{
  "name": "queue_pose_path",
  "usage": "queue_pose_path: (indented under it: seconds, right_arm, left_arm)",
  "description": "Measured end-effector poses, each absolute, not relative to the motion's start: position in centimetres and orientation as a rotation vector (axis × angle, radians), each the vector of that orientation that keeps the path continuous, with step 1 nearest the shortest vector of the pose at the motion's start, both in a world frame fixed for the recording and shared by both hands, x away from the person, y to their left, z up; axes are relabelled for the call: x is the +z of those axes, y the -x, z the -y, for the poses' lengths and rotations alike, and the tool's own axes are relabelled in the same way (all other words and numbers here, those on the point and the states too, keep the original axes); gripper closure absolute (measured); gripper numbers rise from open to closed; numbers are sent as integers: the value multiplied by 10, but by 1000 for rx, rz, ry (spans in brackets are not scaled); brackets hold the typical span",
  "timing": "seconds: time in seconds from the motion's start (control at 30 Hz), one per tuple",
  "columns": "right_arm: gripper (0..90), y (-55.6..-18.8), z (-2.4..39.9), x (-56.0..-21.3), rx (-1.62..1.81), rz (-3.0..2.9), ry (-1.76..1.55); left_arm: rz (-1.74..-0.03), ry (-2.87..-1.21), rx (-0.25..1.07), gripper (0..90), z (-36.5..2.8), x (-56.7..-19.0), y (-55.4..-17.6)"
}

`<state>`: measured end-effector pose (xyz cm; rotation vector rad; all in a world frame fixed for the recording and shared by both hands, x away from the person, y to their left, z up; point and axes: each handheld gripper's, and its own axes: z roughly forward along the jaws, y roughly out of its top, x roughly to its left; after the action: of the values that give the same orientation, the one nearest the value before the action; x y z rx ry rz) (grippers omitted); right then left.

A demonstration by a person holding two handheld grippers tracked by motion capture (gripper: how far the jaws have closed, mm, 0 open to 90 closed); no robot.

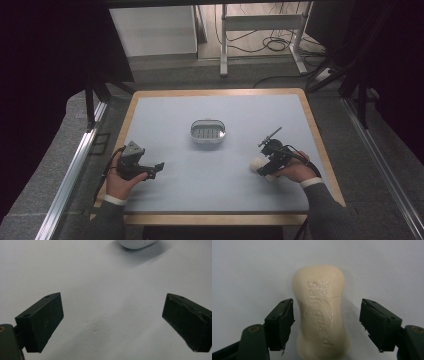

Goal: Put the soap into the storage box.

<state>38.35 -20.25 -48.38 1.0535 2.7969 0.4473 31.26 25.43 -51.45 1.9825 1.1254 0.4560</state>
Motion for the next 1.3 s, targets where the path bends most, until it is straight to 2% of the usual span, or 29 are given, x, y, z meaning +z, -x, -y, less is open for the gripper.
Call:
queue_pose_path:
  seconds: [0.13,0.23,0.33,0.4,0.83,1.3]
  right_arm:
    - [285,-385,201,-487,443,-2806,-1041]
    - [329,-384,197,-492,402,-2814,-1046]
    - [405,-383,194,-495,359,-2814,-1036]
    - [488,-383,193,-494,359,-2819,-1035]
    - [495,-386,187,-485,334,-2830,-999]
    - [495,-396,170,-450,404,-2818,-908]
  left_arm:
    - [-1124,-1984,452,41,-255,-514,-314]
    - [-1122,-1976,453,42,-255,-512,-314]
    - [-1123,-1975,456,42,-257,-511,-314]
    - [-1123,-1970,458,43,-258,-511,-313]
    - [-1131,-1953,464,45,-263,-509,-310]
    - [-1133,-1940,456,47,-266,-508,-308]
